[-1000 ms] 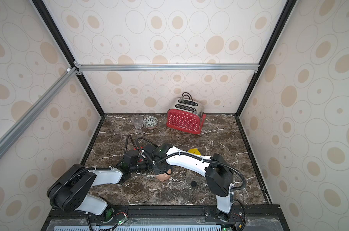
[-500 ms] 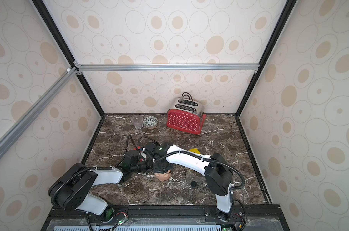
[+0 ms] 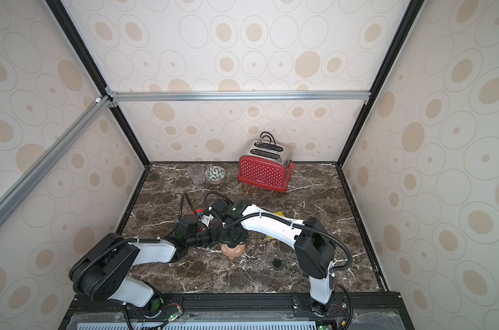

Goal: Close piggy banks
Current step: Screw the knob on the piggy bank.

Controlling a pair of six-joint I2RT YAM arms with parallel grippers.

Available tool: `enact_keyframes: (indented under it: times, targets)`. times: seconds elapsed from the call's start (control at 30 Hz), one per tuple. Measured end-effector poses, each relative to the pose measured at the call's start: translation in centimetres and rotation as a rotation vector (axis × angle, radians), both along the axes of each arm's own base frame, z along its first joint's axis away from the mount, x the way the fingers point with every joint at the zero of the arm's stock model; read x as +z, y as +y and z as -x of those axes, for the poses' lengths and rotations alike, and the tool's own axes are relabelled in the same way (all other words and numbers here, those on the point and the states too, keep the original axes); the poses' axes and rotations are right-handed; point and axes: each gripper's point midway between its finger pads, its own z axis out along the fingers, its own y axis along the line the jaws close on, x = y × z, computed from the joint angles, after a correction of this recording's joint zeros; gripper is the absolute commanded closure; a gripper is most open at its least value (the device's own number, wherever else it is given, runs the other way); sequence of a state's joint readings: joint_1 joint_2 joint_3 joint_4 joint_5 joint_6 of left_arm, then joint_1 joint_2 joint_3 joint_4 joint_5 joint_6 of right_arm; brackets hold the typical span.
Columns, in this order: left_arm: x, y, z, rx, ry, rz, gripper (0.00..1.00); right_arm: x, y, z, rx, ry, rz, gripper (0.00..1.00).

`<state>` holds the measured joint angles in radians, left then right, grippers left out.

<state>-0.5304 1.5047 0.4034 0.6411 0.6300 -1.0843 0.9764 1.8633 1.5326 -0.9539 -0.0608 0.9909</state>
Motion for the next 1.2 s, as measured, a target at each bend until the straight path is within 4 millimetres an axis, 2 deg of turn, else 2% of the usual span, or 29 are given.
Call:
enact_keyframes:
  times: [0.57,0.87,1.2]
  targets:
    - [-0.1,0.1,-0.2,0.010,-0.014,0.004,0.05,0.1,1.4,0.5,-0.076,0.076,-0.095,1.00]
    - [0.0,0.0,-0.1,0.012,-0.014,0.012,0.05,0.1,1.2,0.4,-0.086,0.072,-0.085,1.00]
    - [0.0,-0.2,0.0,0.015,0.000,0.016,0.05,0.1,0.0,0.0,-0.111,0.064,-0.057,1.00]
